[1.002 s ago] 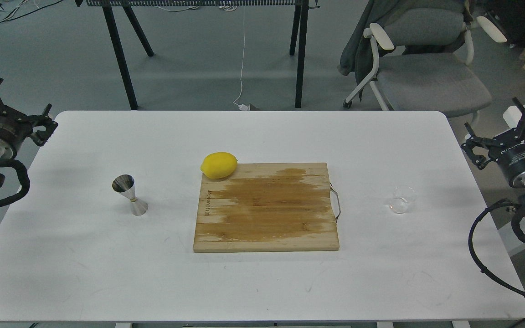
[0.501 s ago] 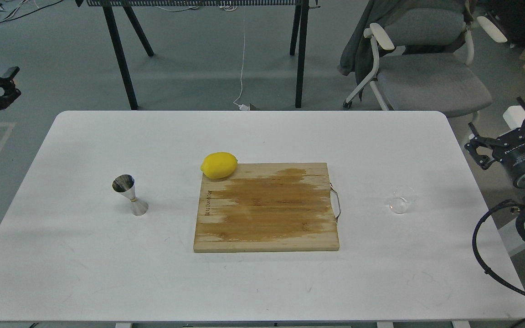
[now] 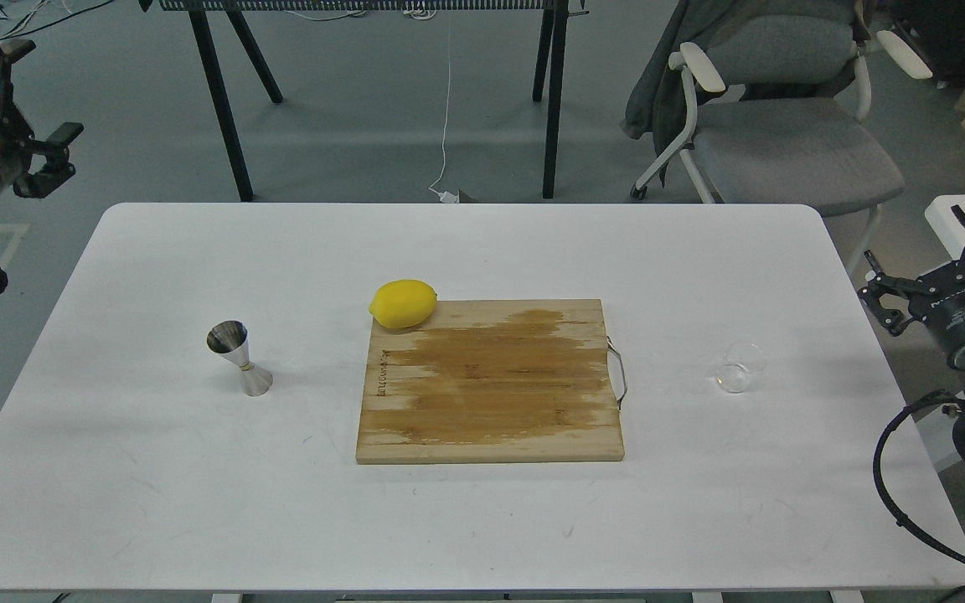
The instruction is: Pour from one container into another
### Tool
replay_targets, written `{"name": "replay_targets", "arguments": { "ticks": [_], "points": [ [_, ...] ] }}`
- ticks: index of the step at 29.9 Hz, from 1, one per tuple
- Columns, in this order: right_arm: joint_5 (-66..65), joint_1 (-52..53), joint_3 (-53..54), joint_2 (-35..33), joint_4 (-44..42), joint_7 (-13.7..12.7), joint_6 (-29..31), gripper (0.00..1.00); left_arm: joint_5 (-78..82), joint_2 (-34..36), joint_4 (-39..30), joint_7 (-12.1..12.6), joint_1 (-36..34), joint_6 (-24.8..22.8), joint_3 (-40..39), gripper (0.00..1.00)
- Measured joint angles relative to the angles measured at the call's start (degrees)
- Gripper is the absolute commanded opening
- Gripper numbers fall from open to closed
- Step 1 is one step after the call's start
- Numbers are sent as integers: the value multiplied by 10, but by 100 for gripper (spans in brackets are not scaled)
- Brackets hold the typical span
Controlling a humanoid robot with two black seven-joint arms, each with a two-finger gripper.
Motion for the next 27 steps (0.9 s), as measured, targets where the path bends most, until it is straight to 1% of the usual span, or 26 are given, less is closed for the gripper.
{"name": "replay_targets", "arguments": {
  "ticks": [1,2,4,5,6,7,11,15,19,23,25,27],
  "points": [
    [0,-1,0,-2,0,0,0,100,19,2,0,-17,-7,0,3,100],
    [0,-1,1,-3,0,0,0,100,51,2,0,-42,-15,0,8,100],
    [0,-1,1,-4,0,0,0,100,134,3,-1,-105,-29,0,14,100],
    [0,-1,1,-5,0,0,0,100,175,2,-2,-122,-32,0,15,100],
    [0,-1,1,-5,0,0,0,100,219,-1,-2,-134,-35,0,16,100],
    [0,-1,1,-5,0,0,0,100,256,-3,-4,-140,-36,0,16,100],
    [0,-2,1,-8,0,1,0,100,305,-2,-31,-145,-38,0,13,100],
    [0,-3,1,-9,-2,1,0,100,309,30,-88,-146,-33,0,6,100],
    [0,-5,1,-9,-3,1,0,100,314,69,-148,-146,-4,0,18,100],
    [0,-6,1,-9,-3,1,0,100,347,90,-183,-146,20,1,36,100],
    [0,-7,1,-9,-3,1,0,100,368,103,-200,-146,30,19,41,100],
    [0,-8,0,-9,-4,1,0,100,377,116,-226,-146,55,58,42,100]
  ]
}}
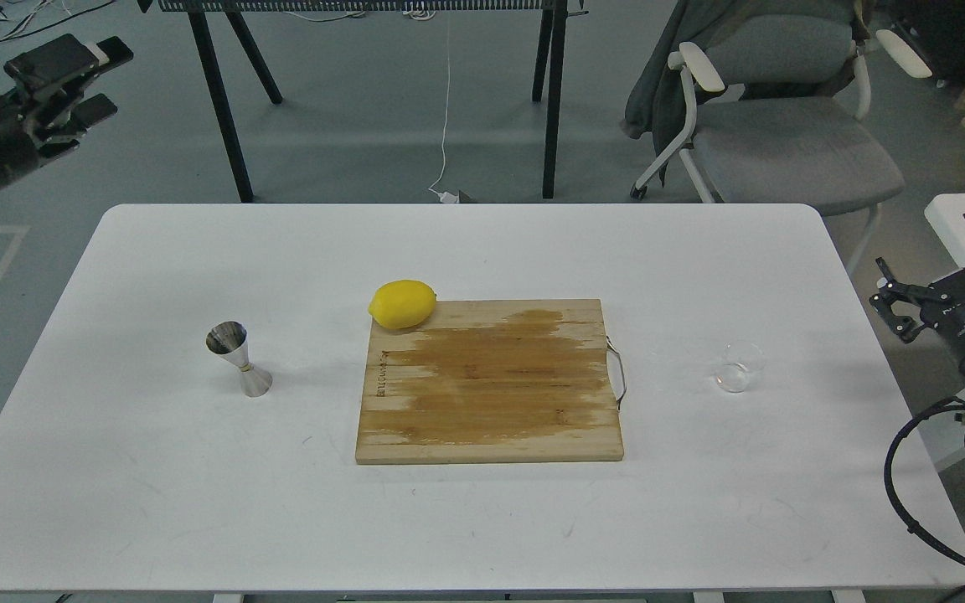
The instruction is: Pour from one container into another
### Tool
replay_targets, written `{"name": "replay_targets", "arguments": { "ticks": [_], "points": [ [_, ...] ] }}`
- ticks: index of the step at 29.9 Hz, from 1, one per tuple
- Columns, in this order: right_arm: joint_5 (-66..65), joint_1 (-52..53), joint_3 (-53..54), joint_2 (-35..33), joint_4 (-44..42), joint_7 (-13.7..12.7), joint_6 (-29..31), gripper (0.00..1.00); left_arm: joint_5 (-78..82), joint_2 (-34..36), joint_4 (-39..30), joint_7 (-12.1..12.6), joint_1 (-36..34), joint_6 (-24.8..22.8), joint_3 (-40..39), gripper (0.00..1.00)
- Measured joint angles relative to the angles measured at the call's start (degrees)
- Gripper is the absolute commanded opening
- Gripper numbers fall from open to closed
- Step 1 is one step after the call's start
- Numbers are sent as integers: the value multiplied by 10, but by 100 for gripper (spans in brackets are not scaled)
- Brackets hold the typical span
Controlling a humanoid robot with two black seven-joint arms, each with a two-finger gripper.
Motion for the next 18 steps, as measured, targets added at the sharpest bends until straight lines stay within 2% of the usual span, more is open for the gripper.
{"name": "replay_targets", "arguments": {
  "ticks": [6,11,18],
  "points": [
    [0,-8,0,0,-2,0,0,100,9,45,-112,0,87,193,1,100],
    [0,-17,1,0,-3,5,0,100,49,68,-168,0,151,356,2,98],
    [0,-23,1,0,-3,8,0,100,100,72,-182,0,213,479,3,98]
  ]
}}
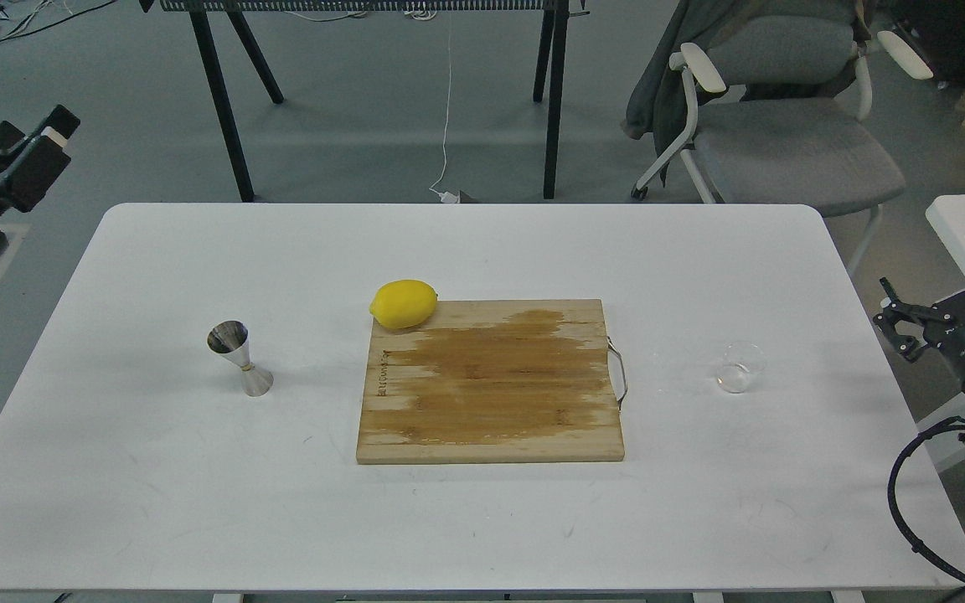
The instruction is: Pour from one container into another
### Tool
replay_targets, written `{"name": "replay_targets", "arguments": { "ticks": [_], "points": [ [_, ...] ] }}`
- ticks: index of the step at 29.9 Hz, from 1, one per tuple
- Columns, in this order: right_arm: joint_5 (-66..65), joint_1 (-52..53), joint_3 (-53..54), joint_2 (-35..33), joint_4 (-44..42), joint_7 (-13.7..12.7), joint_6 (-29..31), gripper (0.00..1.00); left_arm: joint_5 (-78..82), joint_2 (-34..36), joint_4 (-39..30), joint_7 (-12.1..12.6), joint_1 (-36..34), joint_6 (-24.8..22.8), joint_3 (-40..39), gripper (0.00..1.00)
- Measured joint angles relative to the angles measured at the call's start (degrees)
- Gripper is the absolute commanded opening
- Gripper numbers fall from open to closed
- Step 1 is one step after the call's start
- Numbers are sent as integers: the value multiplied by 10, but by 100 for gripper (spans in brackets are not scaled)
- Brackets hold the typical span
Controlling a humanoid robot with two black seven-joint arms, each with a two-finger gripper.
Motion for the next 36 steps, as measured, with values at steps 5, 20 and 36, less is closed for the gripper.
{"name": "replay_targets", "arguments": {
  "ticks": [5,20,36],
  "points": [
    [0,-4,0,0,-2,0,0,100,74,-2,-1,0,40,22,7,98],
    [0,-7,-1,0,-2,1,0,100,177,-70,38,0,206,23,14,98],
    [0,-7,0,0,-3,1,0,100,247,-189,76,0,254,23,-15,98]
  ]
}}
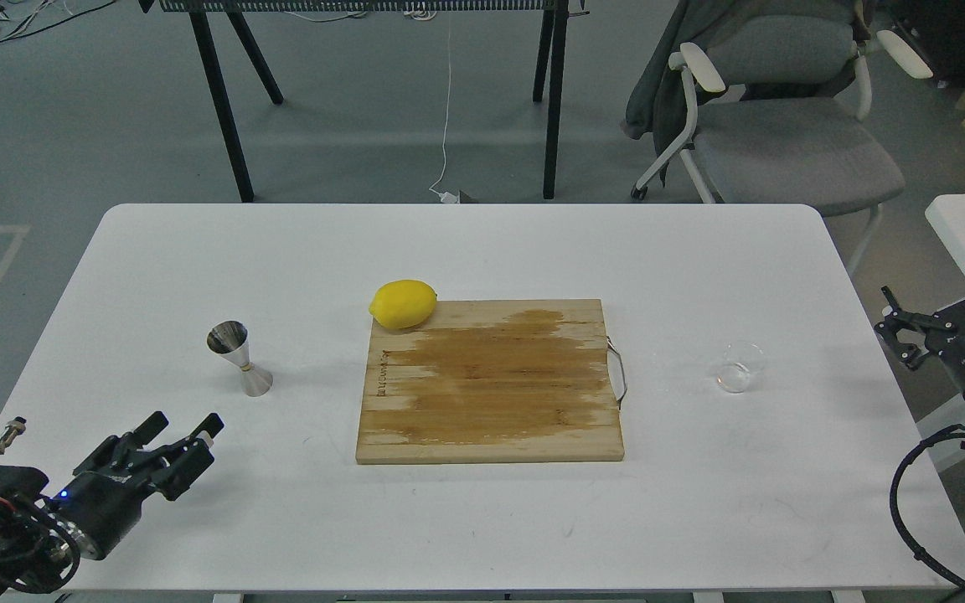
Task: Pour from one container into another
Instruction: 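Reach the left hand to the metal jigger and grasp it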
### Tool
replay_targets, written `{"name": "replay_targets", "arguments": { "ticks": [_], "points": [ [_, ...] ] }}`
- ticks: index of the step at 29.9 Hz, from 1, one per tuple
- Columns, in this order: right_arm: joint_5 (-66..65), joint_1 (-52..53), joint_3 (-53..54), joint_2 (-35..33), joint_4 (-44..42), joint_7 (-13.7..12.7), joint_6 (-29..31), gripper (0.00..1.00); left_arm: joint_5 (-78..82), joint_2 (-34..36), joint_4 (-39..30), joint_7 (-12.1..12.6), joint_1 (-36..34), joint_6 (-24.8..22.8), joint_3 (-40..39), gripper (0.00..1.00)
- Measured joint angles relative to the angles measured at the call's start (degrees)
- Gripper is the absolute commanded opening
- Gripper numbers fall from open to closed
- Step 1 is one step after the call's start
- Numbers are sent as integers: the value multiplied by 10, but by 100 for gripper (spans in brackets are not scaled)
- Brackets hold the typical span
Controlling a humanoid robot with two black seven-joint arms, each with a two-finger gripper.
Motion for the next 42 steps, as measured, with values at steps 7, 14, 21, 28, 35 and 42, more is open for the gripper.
{"name": "replay_targets", "arguments": {
  "ticks": [7,14,21,28,35,42],
  "points": [
    [0,0,0,0,0,0,0,100,27,-37,14,0,-9,0,-16,98],
    [0,-1,0,0,-1,0,0,100,28,-46,20,0,-39,0,-18,98],
    [0,-1,0,0,-1,1,0,100,28,-71,35,0,-67,0,-12,98],
    [0,-2,1,-1,-1,1,0,100,28,-81,69,0,-88,0,-6,98],
    [0,-4,1,-2,0,1,0,100,28,-96,105,0,-114,0,19,98],
    [0,-5,1,-8,-1,1,0,100,27,-129,144,0,-135,0,34,98]
  ]
}}
